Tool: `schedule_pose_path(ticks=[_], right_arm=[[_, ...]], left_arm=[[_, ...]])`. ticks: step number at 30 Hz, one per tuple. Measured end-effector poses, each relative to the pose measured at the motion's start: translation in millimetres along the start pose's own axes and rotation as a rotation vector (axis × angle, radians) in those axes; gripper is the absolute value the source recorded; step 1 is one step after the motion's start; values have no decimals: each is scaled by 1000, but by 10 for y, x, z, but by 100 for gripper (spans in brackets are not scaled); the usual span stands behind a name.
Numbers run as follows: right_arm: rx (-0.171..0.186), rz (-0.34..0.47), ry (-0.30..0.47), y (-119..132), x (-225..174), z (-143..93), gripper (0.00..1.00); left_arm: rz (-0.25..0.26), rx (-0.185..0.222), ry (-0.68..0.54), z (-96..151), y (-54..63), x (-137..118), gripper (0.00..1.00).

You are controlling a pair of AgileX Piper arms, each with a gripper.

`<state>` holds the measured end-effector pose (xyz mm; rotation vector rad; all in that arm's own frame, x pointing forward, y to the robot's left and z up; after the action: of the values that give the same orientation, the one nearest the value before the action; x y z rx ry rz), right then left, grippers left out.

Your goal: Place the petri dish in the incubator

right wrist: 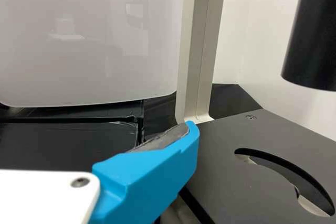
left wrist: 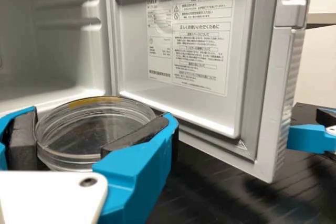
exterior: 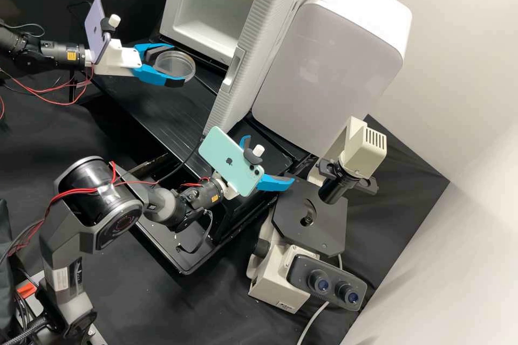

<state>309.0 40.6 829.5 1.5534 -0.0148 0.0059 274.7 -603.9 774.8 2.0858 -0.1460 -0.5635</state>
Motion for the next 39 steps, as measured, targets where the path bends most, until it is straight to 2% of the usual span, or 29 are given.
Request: schedule_pose_path(ticks=[8, 13, 22, 24, 31, 39], right_arm=[[0, 0, 0, 0, 0, 0, 100], [0, 0, 0, 0, 0, 0, 100], [0, 0, 0, 0, 0, 0, 100], [0, 0, 0, 0, 0, 0, 100], [0, 0, 0, 0, 0, 0, 100], [0, 0, 0, 0, 0, 0, 100]], left_arm=[[33, 52, 100, -95, 116, 348, 0], [37, 40, 189, -188, 195, 688, 0], [53, 51, 343, -302, 346, 1222, 0], [49, 72, 375, -329, 370, 1313, 0], [18, 68, 472, -406, 417, 1612, 0], [-13, 98, 532, -453, 428, 1849, 0]])
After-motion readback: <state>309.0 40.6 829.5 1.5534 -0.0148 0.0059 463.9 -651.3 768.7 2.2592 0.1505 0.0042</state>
